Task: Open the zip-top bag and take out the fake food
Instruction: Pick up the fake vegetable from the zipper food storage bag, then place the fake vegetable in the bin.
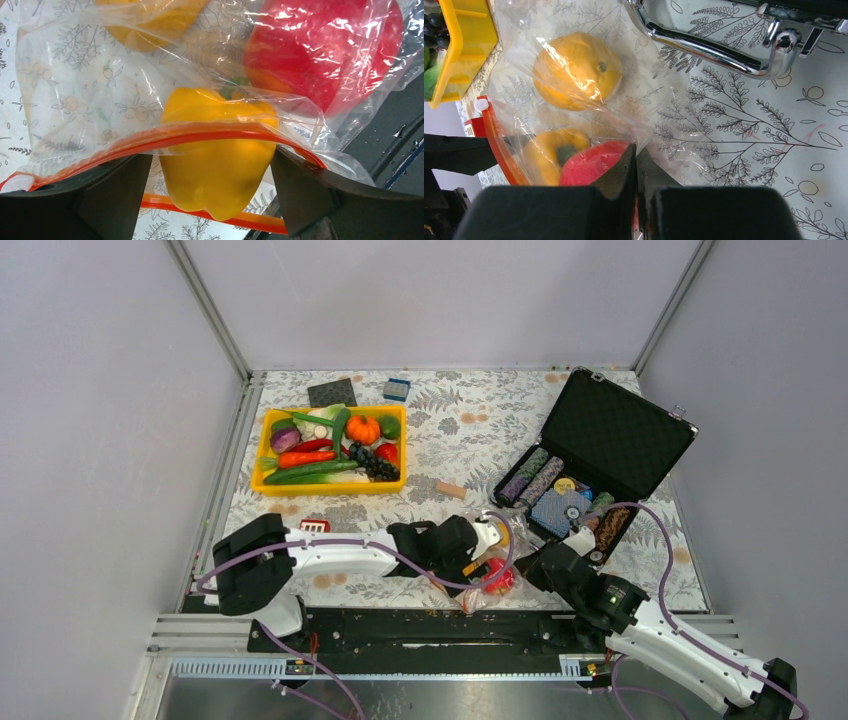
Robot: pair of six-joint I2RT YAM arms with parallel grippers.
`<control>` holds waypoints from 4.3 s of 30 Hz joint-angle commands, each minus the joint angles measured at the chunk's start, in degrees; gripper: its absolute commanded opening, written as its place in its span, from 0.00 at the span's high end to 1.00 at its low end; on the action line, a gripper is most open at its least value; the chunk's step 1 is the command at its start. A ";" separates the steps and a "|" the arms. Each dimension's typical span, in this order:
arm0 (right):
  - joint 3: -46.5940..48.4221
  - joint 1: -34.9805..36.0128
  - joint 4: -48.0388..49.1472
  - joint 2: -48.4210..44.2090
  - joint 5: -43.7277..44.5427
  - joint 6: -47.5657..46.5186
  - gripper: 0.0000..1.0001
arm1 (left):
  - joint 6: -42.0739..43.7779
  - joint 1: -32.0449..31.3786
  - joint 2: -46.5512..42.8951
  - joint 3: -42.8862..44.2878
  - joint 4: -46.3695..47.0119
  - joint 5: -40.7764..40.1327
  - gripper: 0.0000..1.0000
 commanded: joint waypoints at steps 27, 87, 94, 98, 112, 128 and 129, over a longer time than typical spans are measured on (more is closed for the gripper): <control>0.86 0.19 -1.97 -1.55 3.31 -0.36 1.00 | -2.79 -0.34 -5.27 5.99 -20.07 -3.24 0.48; 0.66 0.18 -0.86 -0.35 2.70 -0.09 1.00 | -11.44 67.36 1.74 26.30 -11.33 2.48 0.45; 0.51 0.24 -0.89 -0.51 2.88 0.00 1.00 | -10.07 67.12 3.62 27.67 -13.84 2.80 0.43; 0.64 0.19 -0.86 -0.36 2.84 -0.09 1.00 | -9.69 66.74 4.85 28.97 -15.56 2.90 0.39; 1.01 0.19 -0.91 -0.90 2.12 -0.79 1.00 | -9.17 66.55 4.79 30.03 -17.53 2.13 0.17; 1.04 0.19 -0.99 -0.93 1.73 -0.61 1.00 | -9.27 66.55 2.76 30.42 -19.49 -1.34 0.17; 1.04 0.19 -1.03 -0.99 1.70 -0.68 1.00 | -9.56 66.59 2.49 30.45 -19.74 -1.54 0.17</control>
